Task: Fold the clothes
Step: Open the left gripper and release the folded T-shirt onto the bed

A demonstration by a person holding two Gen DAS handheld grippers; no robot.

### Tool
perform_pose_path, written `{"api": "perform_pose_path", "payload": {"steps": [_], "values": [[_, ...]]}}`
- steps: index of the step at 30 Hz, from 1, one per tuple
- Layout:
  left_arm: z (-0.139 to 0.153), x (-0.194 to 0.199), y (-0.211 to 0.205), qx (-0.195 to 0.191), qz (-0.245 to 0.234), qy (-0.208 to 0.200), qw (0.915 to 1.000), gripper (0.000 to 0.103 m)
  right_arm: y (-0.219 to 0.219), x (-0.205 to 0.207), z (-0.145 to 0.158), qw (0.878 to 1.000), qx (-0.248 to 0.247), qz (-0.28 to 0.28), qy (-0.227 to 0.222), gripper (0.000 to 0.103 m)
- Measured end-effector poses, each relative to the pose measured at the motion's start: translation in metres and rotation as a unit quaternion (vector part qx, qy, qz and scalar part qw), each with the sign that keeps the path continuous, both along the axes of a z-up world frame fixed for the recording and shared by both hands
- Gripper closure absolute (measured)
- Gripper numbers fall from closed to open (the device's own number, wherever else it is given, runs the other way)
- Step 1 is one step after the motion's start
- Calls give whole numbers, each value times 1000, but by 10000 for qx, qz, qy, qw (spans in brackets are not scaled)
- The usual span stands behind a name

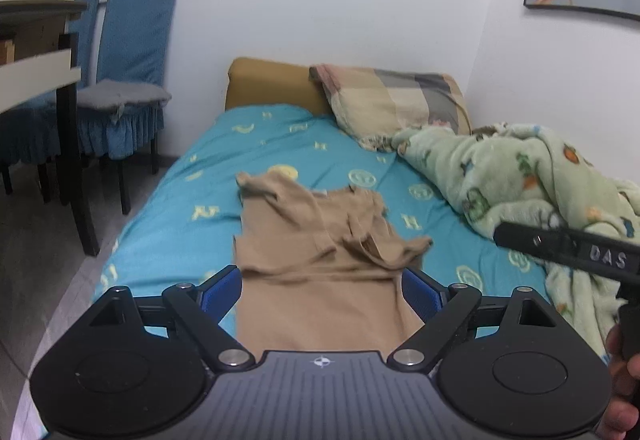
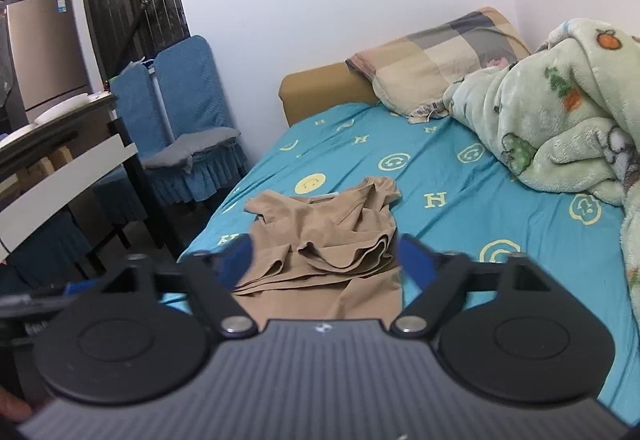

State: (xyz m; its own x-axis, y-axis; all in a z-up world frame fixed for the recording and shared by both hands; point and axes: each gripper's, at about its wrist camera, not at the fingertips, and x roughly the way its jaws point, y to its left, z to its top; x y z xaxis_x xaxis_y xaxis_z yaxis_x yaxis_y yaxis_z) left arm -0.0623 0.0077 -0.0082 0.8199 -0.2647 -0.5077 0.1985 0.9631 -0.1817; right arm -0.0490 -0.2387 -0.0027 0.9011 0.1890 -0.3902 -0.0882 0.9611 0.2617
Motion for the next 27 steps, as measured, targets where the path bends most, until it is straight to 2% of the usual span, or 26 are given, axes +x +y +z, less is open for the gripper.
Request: {"api": "perform_pose_path", "payload": {"steps": [4,5,6,12,16,19,23,27], "values": [[-13,-8,0,-259,-66,390,9989,14,-6,-3,0,9997,241,62,81,33],[-18,-8,1,-336,-84,506,9981,14,-8,-3,0,9994,313,55,132,25],[-22,-8,2,-406,-100,620,9972,14,-10,-2,-1,9991,372,8,210,24],[-45,0,3,-370,54,1160,9925,14,-18,0,-8,9975,457,-302,456,24],[-58,8,10,-841,163,1611,9832,14,-25,0,-11,9960,603,-368,543,24],[-72,16,17,-1330,346,2091,9682,14,-28,0,-12,9954,650,-392,577,24],[-95,25,37,-2197,782,2710,9339,14,-28,1,-13,9950,679,-389,617,24],[-110,32,48,-2719,1091,2911,9107,15,-28,2,-13,9950,672,-381,629,24]]}}
